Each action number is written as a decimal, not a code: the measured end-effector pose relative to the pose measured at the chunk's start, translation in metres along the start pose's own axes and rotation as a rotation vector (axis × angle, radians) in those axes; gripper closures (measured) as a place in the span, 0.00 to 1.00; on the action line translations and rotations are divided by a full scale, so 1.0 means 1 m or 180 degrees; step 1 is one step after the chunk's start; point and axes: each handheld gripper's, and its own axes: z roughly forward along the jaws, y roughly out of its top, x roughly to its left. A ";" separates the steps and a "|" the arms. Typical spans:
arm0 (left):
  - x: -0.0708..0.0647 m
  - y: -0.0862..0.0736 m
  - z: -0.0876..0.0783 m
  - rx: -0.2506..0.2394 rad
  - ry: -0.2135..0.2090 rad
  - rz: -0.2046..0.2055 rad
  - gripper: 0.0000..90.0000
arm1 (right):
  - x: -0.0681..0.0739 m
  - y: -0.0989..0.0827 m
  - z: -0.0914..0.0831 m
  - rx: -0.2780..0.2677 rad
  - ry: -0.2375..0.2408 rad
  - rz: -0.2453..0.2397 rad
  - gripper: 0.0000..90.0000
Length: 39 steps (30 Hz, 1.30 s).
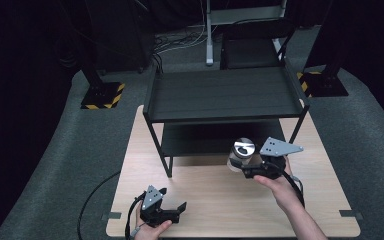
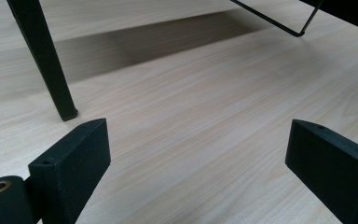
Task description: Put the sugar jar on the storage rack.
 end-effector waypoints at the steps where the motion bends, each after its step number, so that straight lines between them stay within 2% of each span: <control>1: 0.000 0.000 0.000 -0.0001 0.0000 -0.0001 0.07 | 0.000 0.004 0.002 0.0012 -0.0016 0.0005 0.35; 9: 0.001 0.000 0.000 0.0002 -0.0004 -0.0004 0.07 | -0.002 0.023 0.023 0.0020 -0.0240 -0.0008 0.35; 13: 0.001 0.000 0.000 -0.0003 -0.0006 -0.0006 0.07 | -0.004 0.026 0.035 0.0045 -0.0357 0.0052 0.35; 18: 0.001 0.000 0.000 -0.0009 -0.0010 -0.0017 0.07 | 0.001 0.024 0.046 0.0108 -0.0543 -0.0039 0.35; 20: 0.002 0.000 0.000 -0.0001 -0.0013 -0.0003 0.07 | 0.002 0.023 0.048 0.0112 -0.0561 -0.0078 0.35; 23: 0.001 0.000 0.000 0.0002 -0.0013 0.0002 0.07 | 0.003 0.019 0.049 0.0058 -0.0570 -0.0023 0.35; 28: 0.001 0.000 0.000 0.0003 -0.0014 -0.0005 0.07 | 0.003 0.018 0.047 0.0036 -0.0600 -0.0026 0.33; 33: 0.001 0.001 0.001 0.0014 -0.0014 0.0003 0.07 | 0.000 0.019 0.037 0.0014 -0.0491 -0.0048 0.22; 37: 0.001 0.001 0.001 0.0015 -0.0011 0.0004 0.07 | 0.002 0.018 0.028 0.0024 -0.0479 -0.0097 0.19; 38: 0.001 0.001 0.001 0.0013 -0.0014 0.0001 0.07 | 0.002 0.017 0.021 0.0026 -0.0425 -0.0111 0.19; 39: 0.001 0.001 0.001 0.0013 -0.0014 0.0001 0.07 | 0.002 0.017 0.021 0.0026 -0.0425 -0.0111 0.19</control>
